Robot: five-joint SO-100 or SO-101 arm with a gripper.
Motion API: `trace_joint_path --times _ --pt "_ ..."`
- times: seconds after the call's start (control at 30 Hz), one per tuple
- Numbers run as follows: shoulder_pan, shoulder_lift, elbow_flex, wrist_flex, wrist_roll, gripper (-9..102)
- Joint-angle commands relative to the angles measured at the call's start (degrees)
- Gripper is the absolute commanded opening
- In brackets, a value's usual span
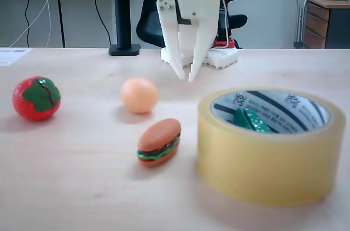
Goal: Grasp a cucumber and put it in the hole.
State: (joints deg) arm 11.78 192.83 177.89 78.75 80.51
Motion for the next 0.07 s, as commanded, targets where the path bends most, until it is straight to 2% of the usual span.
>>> trace_joint_path --times 0.0,0.03 --pt "0.18 0.18 0.0 0.88 5.19 0" --pt "0.18 0.18 0.0 0.88 5.19 0"
